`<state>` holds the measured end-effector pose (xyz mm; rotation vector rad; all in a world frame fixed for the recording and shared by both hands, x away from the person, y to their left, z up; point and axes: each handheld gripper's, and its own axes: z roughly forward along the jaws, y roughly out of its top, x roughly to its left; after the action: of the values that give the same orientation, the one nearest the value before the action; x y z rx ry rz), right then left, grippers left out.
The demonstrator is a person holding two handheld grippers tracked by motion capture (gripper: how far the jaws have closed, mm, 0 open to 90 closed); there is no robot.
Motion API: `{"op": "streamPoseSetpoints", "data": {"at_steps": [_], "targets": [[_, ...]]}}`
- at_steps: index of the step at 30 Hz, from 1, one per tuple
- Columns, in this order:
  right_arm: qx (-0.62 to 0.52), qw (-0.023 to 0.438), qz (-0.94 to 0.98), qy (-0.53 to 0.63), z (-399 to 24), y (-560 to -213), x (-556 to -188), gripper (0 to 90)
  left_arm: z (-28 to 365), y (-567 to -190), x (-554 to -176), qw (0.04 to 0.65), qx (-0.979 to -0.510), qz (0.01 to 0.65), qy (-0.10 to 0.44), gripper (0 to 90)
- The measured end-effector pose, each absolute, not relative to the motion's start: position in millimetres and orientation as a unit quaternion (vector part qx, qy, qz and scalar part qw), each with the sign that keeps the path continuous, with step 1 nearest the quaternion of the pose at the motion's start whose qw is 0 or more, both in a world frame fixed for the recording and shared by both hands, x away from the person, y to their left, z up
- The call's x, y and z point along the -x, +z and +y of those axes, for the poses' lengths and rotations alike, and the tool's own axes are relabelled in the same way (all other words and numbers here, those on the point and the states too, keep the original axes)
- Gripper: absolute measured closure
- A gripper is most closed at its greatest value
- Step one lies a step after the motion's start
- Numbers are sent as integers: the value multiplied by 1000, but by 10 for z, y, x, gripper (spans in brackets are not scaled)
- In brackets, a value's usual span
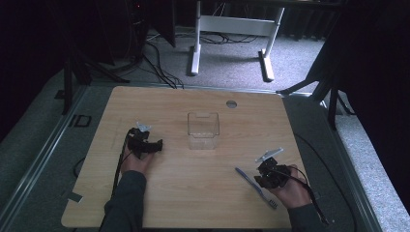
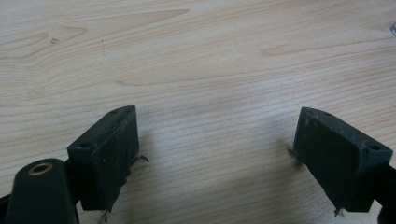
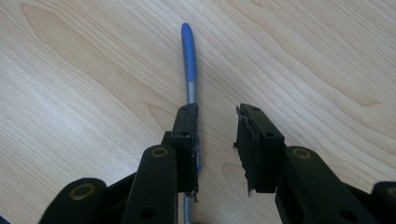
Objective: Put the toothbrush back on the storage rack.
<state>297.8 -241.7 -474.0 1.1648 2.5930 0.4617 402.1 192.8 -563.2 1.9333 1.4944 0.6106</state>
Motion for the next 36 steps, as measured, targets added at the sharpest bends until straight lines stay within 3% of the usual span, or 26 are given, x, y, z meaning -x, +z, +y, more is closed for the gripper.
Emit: {"op": "streamPoseSetpoints", "data": {"at_steps": [36], "targets": [[-389,75,911,112,-2380,-4936,-3018,721,1927,-5632,-4021,307,-730,565,231,146]]}}
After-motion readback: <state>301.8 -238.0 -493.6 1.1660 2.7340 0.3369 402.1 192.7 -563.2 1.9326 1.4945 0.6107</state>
